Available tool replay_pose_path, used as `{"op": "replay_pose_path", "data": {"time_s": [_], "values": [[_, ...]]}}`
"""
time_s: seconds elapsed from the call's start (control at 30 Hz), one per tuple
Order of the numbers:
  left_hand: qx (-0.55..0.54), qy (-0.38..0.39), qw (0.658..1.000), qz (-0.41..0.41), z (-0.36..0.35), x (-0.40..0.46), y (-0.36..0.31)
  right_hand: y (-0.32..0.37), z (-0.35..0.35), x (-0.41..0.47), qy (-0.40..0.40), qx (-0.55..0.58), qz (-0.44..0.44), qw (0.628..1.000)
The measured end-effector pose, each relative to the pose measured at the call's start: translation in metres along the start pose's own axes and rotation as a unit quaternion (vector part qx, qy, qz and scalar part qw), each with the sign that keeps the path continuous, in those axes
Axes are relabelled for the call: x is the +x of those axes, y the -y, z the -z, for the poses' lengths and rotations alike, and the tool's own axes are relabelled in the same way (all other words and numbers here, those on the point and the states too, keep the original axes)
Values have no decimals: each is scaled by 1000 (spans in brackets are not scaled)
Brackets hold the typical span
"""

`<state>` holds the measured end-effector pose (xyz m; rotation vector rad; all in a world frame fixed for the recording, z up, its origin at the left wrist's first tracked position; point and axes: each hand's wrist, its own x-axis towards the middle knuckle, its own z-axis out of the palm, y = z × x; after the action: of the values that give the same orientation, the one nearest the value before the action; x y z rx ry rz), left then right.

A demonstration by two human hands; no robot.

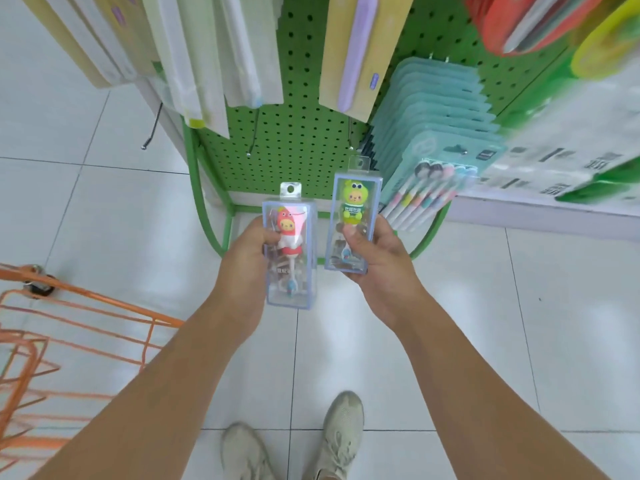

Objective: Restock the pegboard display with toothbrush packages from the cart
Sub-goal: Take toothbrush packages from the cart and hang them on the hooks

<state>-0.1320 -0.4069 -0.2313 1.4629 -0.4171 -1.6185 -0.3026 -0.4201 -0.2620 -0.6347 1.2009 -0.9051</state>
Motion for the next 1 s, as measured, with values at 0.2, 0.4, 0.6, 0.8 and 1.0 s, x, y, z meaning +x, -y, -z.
{"op": "replay_pose_path", "data": {"time_s": [0.2, 0.4, 0.6, 0.8, 1.0], "values": [[-11, -21, 1000, 0, -2, 5, 0, 10, 3, 18, 13, -48, 10, 999], [0, -22, 1000, 9, -2, 10, 0, 12, -3, 33, -4, -25, -14, 1000], [7, -24, 1000, 3, -12, 15, -5, 16, -27, 70, -112, 135, -138, 975], [85, 22, 996, -35, -19, 19, -7, 11, -28, 37, -80, 172, -163, 968], [156, 79, 976, -128, -33, 19, -3, 17, -13, -10, -16, -12, 10, 1000]]}}
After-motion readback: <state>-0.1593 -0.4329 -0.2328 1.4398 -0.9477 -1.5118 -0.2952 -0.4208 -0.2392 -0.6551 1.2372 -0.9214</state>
